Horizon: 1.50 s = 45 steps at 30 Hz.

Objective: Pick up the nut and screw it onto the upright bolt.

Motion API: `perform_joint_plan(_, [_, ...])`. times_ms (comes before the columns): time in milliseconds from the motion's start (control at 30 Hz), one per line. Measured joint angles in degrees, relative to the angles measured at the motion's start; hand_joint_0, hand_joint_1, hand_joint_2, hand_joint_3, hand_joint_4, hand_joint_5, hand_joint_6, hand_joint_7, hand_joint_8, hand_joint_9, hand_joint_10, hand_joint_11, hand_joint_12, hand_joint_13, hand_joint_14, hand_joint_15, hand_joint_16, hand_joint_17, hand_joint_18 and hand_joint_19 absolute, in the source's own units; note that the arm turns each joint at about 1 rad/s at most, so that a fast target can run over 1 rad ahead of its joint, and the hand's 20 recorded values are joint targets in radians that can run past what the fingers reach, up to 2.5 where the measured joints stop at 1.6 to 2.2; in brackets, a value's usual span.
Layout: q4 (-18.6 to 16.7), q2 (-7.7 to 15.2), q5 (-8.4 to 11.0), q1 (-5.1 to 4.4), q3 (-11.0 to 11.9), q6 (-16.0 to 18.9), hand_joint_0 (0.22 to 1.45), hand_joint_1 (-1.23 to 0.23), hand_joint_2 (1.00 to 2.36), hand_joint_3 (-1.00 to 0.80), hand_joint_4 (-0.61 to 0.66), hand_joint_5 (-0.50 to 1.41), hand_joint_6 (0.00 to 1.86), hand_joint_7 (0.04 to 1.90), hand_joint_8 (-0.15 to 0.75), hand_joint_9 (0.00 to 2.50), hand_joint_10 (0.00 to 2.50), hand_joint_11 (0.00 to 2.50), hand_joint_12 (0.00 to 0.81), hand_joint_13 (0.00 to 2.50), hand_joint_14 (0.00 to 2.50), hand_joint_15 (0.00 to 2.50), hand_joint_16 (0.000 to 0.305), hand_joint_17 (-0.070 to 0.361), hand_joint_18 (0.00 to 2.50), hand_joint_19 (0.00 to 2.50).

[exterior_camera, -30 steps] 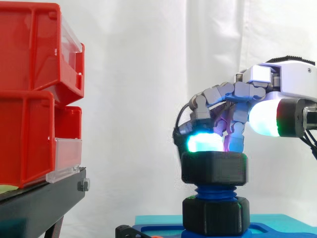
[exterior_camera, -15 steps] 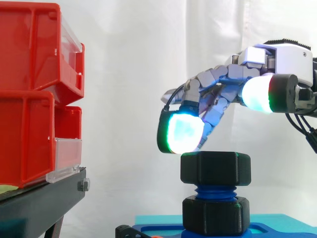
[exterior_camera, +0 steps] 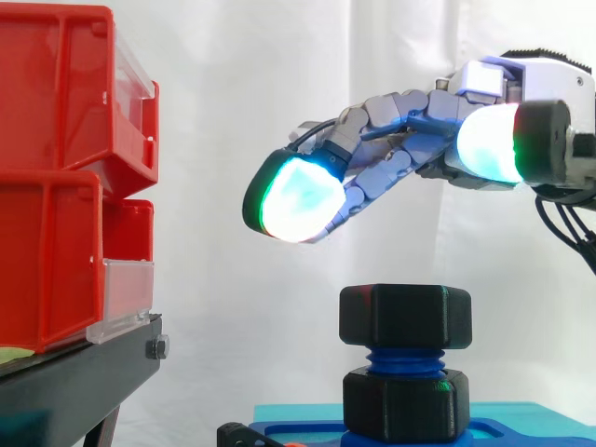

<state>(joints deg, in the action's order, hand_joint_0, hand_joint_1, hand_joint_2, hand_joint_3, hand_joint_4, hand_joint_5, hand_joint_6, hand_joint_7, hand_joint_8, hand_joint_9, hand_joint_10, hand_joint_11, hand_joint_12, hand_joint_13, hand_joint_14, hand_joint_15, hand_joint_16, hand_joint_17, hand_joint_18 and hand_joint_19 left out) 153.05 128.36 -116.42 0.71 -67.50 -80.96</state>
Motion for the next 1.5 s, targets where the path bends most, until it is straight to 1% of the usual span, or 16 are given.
perform_joint_plan(100, [0.62,0.02,0.46,-0.66,-0.01,0.01,0.48,-0.07,1.0,-0.5,0.16,-0.13,0.5,0.64,0.168,0.31,0.0,0.0,0.327,0.0,0.0,0.0,0.039,0.088,0.0,0.0])
perform_joint_plan(200, [1.62,0.03,0.74,-1.15,-0.02,0.01,0.48,-0.06,1.0,-0.5,0.15,-0.13,0.5,0.64,0.167,0.27,0.0,0.0,0.332,0.0,0.0,0.0,0.04,0.089,0.0,0.0])
perform_joint_plan(333, [2.97,0.05,1.21,-1.57,-0.05,0.01,0.48,-0.06,1.0,-0.5,0.15,-0.12,0.5,0.67,0.168,0.26,0.0,0.0,0.332,0.0,0.0,0.0,0.04,0.091,0.0,0.0])
perform_joint_plan(433, [3.4,0.04,1.45,-1.71,-0.07,0.01,0.48,-0.05,1.0,-0.5,0.16,-0.11,0.5,0.74,0.174,0.27,0.0,0.0,0.333,0.0,0.0,0.0,0.04,0.091,0.0,0.0])
perform_joint_plan(700, [3.82,0.05,1.62,-1.76,-0.09,-0.11,0.48,-0.04,1.0,-0.5,0.19,-0.09,0.5,0.9,0.183,0.27,0.0,0.0,0.336,0.0,0.0,0.0,0.041,0.091,0.0,0.0])
perform_joint_plan(833, [4.34,0.04,1.62,-1.76,-0.08,-0.15,0.48,-0.04,1.0,-0.5,0.2,-0.07,0.5,1.0,0.193,0.29,0.0,0.0,0.334,0.0,0.0,0.0,0.041,0.092,0.0,0.0])
perform_joint_plan(867, [4.57,0.05,1.6,-1.74,-0.09,-0.18,0.49,-0.06,1.0,-0.5,0.21,-0.07,0.5,1.03,0.199,0.33,0.0,0.0,0.331,0.01,0.0,0.0,0.04,0.09,0.0,0.0])
perform_joint_plan(967, [4.72,0.05,1.58,-1.69,-0.35,-0.27,0.49,-0.07,1.0,-0.5,0.22,-0.06,0.5,1.08,0.203,0.36,0.0,0.0,0.326,0.04,0.0,0.0,0.039,0.088,0.0,0.0])
perform_joint_plan(1100, [3.32,0.04,1.55,-1.58,-1.82,-0.3,0.49,-0.08,1.0,-0.5,0.21,-0.05,0.5,1.15,0.214,0.4,0.0,0.0,0.324,0.07,0.0,0.0,0.038,0.085,0.0,0.0])
perform_joint_plan(1200, [2.21,0.02,1.47,-1.46,-2.35,-0.19,0.49,-0.08,1.0,-0.5,0.2,-0.04,0.5,1.22,0.214,0.42,0.0,0.0,0.322,0.08,0.0,0.0,0.037,0.084,0.0,0.0])
perform_joint_plan(1333, [1.84,0.02,1.38,-1.34,-2.51,-0.1,0.5,-0.09,1.0,-0.5,0.19,-0.03,0.5,1.3,0.221,0.44,0.0,0.0,0.317,0.11,0.0,0.0,0.036,0.081,0.0,0.0])
perform_joint_plan(1500, [1.67,0.02,1.28,-1.16,-2.53,-0.08,0.51,-0.12,1.0,-0.5,0.18,-0.01,0.5,1.42,0.23,0.53,0.0,0.0,0.304,0.21,0.0,0.0,0.033,0.073,0.0,0.0])
